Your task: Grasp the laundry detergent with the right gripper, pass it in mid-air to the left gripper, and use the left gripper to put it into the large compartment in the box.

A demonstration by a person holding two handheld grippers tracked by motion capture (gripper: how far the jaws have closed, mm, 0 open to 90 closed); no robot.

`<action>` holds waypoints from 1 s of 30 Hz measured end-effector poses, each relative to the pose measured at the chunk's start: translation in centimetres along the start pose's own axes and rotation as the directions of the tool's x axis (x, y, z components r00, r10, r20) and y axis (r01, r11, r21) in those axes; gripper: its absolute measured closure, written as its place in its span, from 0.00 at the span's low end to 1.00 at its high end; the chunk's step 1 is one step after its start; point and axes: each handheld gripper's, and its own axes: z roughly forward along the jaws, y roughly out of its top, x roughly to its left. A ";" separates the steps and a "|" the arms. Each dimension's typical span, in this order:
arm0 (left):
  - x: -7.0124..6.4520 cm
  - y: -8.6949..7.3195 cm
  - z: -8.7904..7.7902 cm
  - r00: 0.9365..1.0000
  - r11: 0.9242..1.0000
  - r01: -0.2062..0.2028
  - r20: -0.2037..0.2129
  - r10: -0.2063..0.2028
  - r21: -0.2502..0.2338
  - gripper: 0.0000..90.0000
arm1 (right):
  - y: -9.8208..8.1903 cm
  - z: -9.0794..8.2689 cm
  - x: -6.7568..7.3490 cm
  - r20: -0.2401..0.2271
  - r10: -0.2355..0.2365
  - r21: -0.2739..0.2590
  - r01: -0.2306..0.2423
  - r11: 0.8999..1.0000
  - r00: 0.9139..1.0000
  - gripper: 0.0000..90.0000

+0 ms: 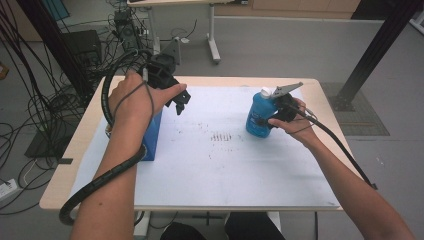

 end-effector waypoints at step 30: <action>-0.1 0.0 0.0 1.000 1.000 -0.003 -0.002 0.003 0.002 0.05 | -0.3 -0.3 0.1 0.010 -0.008 -0.022 0.008 1.000 1.000 0.02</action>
